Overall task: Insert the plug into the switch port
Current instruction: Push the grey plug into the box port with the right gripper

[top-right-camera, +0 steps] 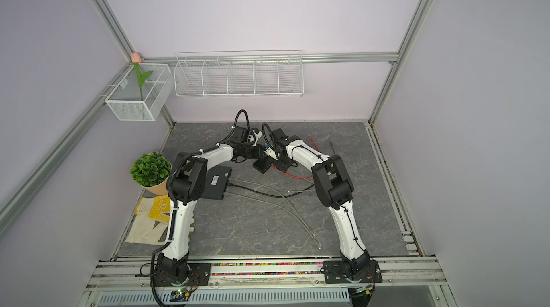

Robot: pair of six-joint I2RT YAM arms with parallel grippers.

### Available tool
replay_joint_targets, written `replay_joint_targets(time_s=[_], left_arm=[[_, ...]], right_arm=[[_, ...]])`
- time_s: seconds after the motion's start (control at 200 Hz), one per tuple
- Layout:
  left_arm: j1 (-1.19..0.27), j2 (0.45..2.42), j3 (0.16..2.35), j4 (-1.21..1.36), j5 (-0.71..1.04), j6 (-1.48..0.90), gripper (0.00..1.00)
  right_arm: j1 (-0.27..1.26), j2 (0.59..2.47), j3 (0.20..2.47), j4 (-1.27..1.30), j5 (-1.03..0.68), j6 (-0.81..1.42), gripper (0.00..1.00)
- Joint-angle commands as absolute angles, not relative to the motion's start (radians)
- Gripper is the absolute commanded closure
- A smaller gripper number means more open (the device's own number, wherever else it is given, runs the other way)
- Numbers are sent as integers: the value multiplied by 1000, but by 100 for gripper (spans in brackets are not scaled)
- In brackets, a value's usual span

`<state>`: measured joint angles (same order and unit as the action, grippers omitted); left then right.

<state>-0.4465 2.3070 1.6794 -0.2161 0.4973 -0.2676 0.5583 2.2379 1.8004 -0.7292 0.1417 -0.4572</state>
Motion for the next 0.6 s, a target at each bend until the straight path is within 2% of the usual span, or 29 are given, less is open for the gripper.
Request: replay_joint_targets(time_s=[0.0, 0.3, 0.595], left_arm=[[-500, 2349, 1690, -325, 596, -229, 66], [-506, 2349, 1700, -351, 604, -202, 66], [-515, 2361, 1709, -356, 608, -196, 66]], right_arm=[[571, 2194, 1784, -560, 116, -500, 93], [571, 2191, 1776, -518, 141, -529, 93], [571, 2170, 1757, -490, 92, -519, 93]])
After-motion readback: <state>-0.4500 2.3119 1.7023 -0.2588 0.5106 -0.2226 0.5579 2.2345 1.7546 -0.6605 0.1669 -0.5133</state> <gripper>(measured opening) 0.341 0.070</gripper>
